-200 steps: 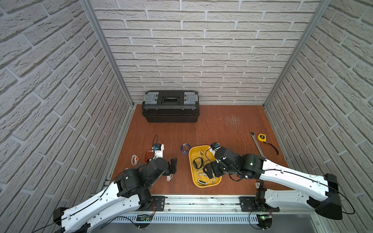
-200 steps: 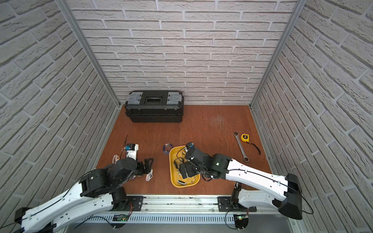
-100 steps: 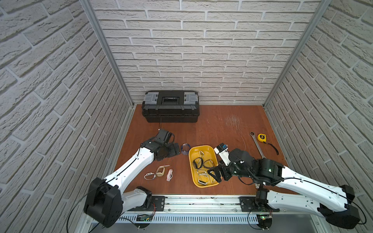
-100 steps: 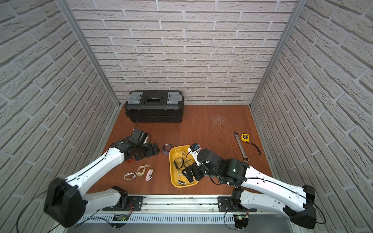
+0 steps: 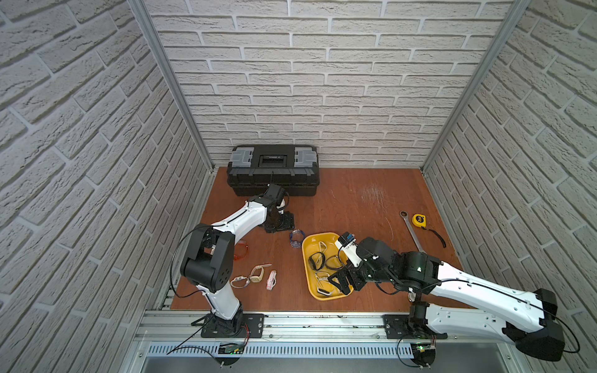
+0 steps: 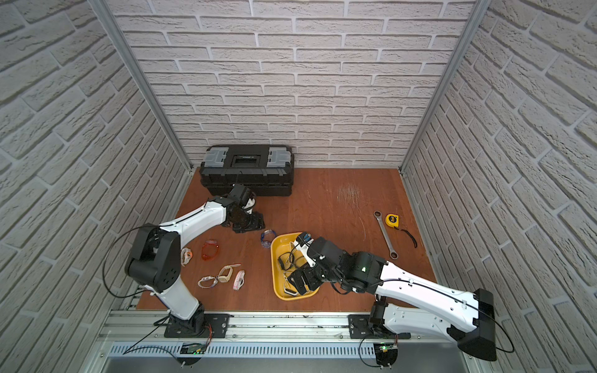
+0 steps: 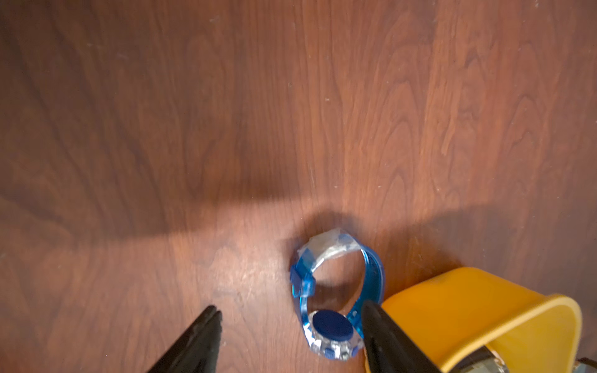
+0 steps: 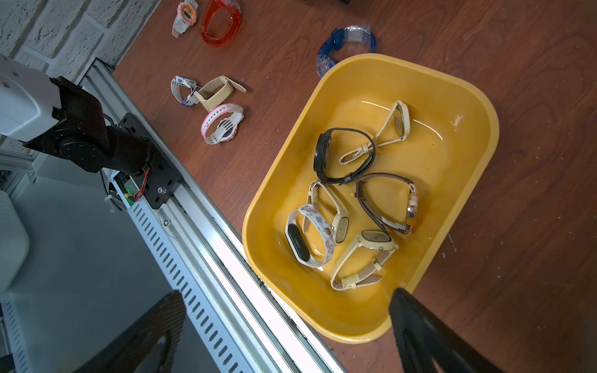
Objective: Put the watch into the storage box
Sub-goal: Pick up the watch at the center of the board.
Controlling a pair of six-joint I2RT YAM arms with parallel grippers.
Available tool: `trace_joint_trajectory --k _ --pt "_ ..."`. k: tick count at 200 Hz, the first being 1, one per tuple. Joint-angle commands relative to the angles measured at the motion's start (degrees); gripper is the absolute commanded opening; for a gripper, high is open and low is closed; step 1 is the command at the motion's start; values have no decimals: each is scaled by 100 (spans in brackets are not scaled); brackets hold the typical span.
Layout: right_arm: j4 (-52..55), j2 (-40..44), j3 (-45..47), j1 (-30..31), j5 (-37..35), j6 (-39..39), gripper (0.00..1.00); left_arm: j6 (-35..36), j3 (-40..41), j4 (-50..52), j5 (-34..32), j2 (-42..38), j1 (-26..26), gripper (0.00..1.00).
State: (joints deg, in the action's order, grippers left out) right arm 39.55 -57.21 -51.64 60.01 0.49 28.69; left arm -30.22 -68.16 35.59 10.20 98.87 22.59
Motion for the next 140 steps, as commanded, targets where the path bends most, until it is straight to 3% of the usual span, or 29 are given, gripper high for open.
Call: trace_joint_trajectory --k 1,72,95,140 --pt "-186 63 -154 28 -40 -91 100 405 -199 230 -154 260 128 69" --pt "-149 91 -154 33 -144 -75 100 605 -378 225 -431 880 429 61" --pt "-123 116 -158 34 -207 -41 100 681 -444 231 -516 1030 475 50" --pt "-122 162 -162 28 -325 -17 100 891 -553 369 -726 1048 498 19"
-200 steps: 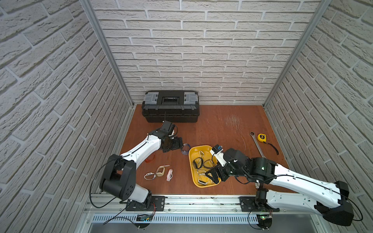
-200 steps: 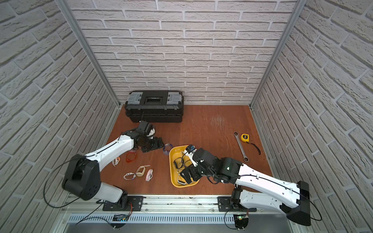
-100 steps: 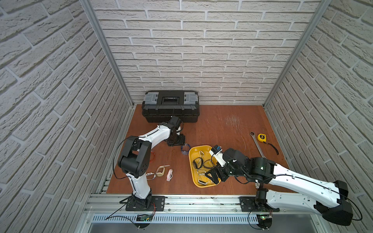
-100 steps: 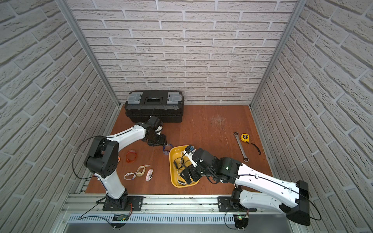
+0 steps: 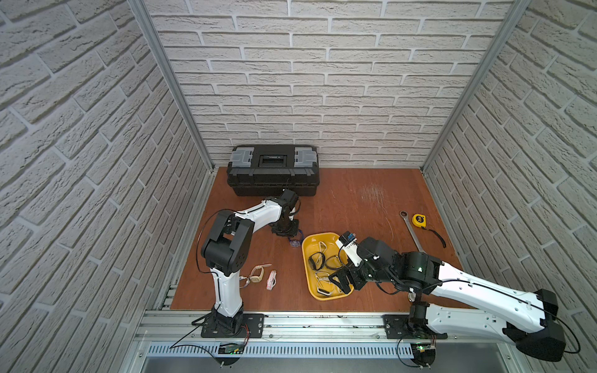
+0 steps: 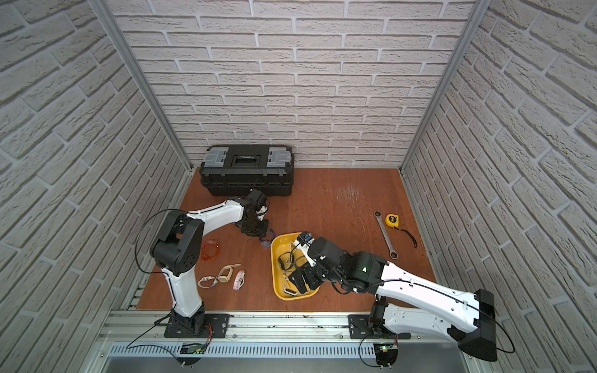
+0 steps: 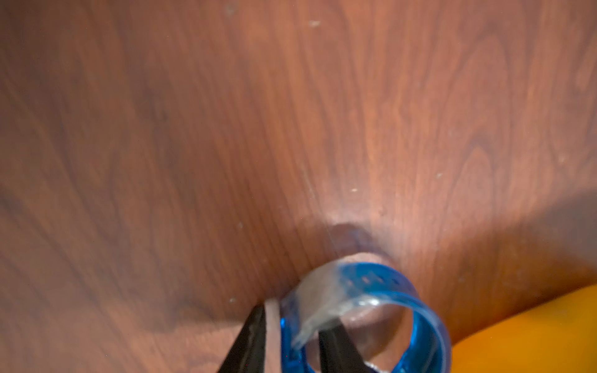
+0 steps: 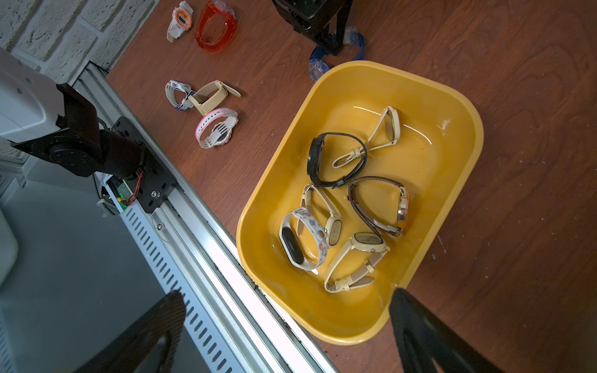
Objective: Put the watch into the storage box
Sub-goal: Pick up the watch at the center of the board.
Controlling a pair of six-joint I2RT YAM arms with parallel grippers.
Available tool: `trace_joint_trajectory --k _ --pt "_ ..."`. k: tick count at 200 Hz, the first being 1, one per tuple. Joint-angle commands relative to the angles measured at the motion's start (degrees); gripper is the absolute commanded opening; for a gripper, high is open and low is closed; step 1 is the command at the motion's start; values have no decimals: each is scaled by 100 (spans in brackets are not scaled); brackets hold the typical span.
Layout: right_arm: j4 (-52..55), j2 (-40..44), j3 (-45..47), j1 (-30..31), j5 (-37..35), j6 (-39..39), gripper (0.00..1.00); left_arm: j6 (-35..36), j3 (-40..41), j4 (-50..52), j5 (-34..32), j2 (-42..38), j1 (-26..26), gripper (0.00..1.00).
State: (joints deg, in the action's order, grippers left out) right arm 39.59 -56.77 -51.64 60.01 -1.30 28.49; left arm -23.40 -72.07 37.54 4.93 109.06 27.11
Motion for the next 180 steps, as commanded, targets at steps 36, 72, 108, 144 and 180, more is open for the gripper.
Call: trace_joint_trajectory --k 36,72,108,144,180 --pt "-163 218 -116 30 -321 68 100 553 -172 450 -495 -312 39 13" --pt "-80 443 -59 29 -613 191 100 732 -141 774 -729 -1014 57 11" --pt "1 893 90 20 -934 336 100 700 -375 1089 -728 -1697 495 12" --pt "188 1164 143 -9 -1195 479 100 191 -1144 1335 -514 -1227 1373 13" --pt "324 1459 197 -20 -1324 604 100 -30 -1945 1296 -357 -253 1902 14"
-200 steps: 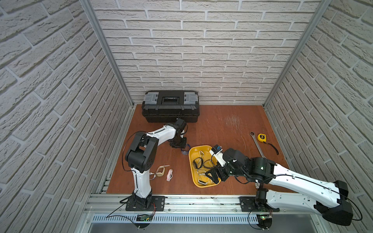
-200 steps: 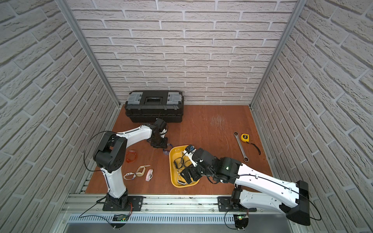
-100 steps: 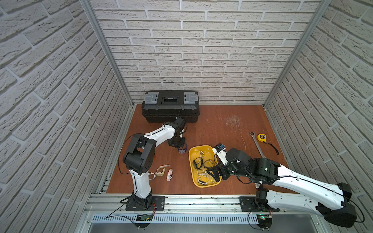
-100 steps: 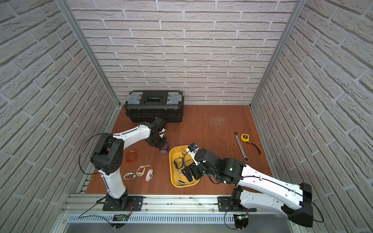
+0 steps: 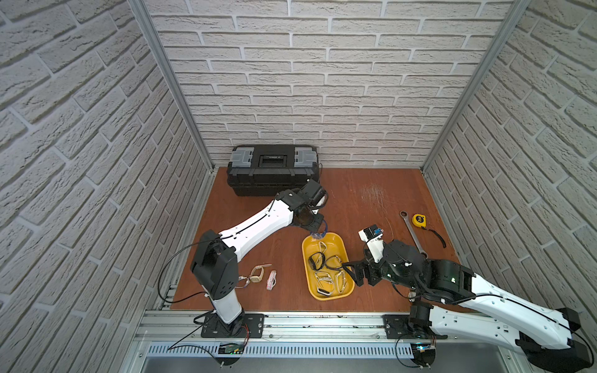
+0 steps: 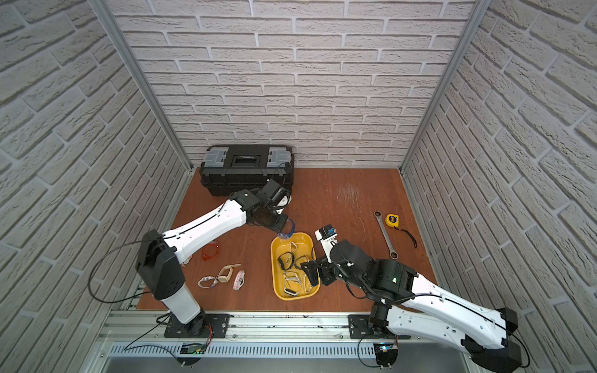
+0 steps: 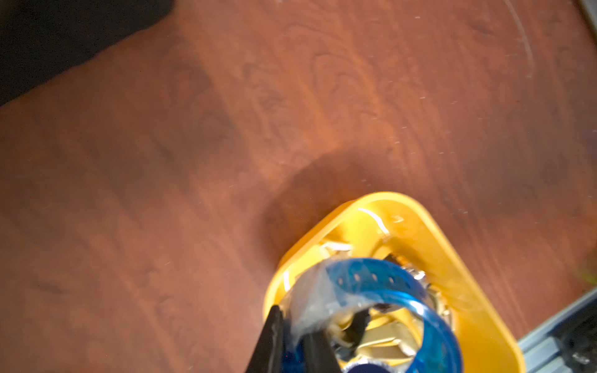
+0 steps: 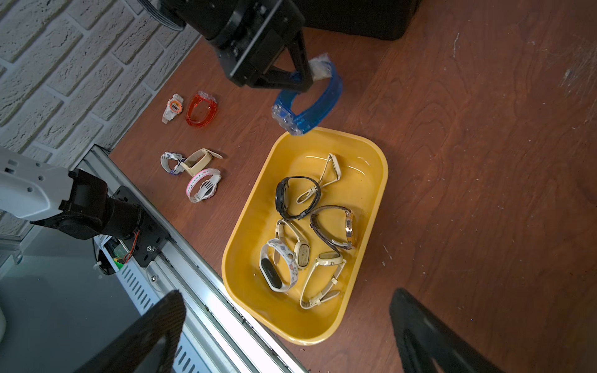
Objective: Put the watch into the storage box
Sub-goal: Pick up the watch at the center of the board, then place the watch in the storage box.
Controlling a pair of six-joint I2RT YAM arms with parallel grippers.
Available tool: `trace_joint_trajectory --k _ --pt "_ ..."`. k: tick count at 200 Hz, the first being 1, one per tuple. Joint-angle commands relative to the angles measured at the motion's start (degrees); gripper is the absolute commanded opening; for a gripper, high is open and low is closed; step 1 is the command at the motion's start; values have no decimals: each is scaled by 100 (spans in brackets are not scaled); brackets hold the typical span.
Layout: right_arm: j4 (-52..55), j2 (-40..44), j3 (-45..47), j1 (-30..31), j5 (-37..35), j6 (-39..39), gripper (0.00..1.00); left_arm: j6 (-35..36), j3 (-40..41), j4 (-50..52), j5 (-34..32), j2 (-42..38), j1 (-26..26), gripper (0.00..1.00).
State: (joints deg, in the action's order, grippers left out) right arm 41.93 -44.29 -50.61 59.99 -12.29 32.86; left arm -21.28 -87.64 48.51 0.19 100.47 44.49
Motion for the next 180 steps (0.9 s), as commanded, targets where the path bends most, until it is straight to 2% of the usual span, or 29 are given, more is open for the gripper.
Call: trace_joint_trajectory --k 1,41,89,180 --pt "97 219 95 -16 -227 167 100 -248 -410 201 116 632 169 14" --pt "340 546 124 -18 -320 236 100 -352 -870 200 113 1407 209 13" --pt "457 703 173 -16 -428 221 100 -351 -817 86 172 1681 318 12" --pt "486 770 162 -15 -491 297 100 -752 -393 95 -203 774 665 13"
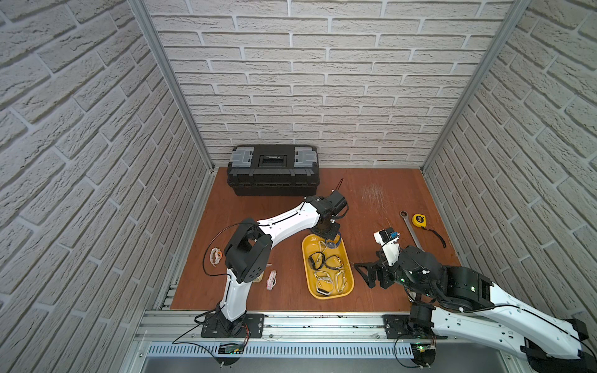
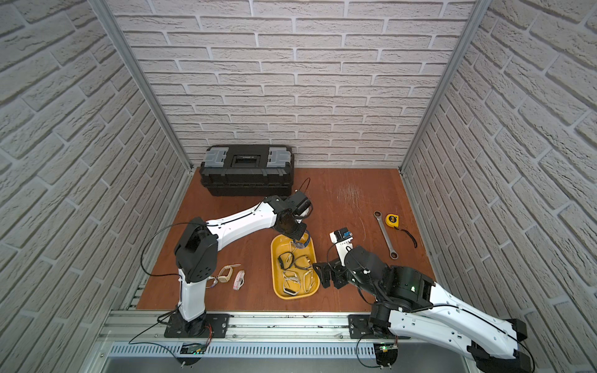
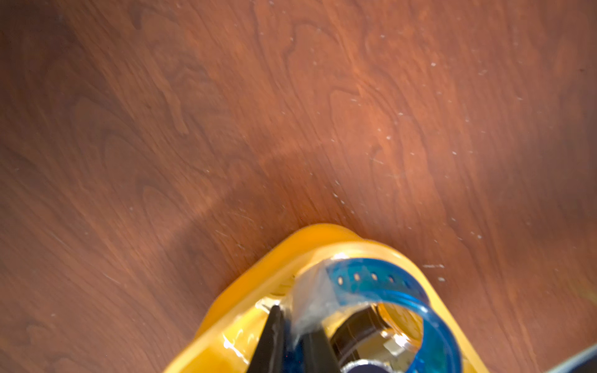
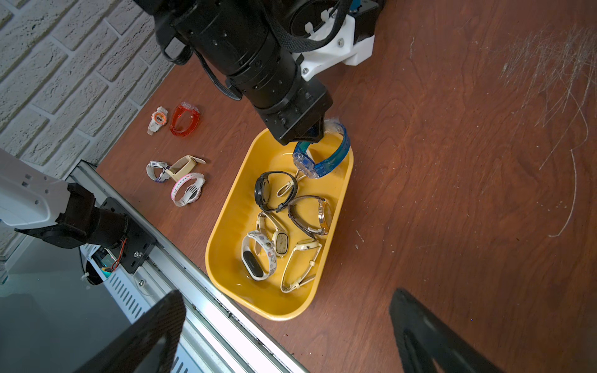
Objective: Put the watch into the storage box
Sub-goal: Place the watch in the storage box.
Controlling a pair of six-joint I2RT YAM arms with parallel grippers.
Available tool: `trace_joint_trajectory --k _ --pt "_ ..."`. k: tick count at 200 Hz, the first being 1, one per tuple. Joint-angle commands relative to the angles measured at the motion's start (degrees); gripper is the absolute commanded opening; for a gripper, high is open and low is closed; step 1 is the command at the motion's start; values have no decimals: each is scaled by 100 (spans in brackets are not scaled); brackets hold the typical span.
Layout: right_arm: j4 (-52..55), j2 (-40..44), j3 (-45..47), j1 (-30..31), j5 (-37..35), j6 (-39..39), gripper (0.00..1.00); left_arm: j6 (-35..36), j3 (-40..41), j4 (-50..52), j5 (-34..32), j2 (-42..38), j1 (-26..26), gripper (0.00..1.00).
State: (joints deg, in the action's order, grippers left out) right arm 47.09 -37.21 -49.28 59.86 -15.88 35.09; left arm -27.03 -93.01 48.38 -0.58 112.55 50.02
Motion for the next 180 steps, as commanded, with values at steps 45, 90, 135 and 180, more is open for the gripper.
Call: trace_joint_trajectory --k 45,90,135,180 --pt "-82 84 84 -3 -133 86 100 -258 463 1 -92 -422 223 13" --pt "-27 149 101 -7 -137 98 100 -198 554 -170 -195 -185 324 13" --pt "35 305 163 -8 -185 163 100 -184 791 -411 -308 -95 409 15" --pt "34 340 181 -4 -182 170 100 -232 938 -492 -398 -91 514 27"
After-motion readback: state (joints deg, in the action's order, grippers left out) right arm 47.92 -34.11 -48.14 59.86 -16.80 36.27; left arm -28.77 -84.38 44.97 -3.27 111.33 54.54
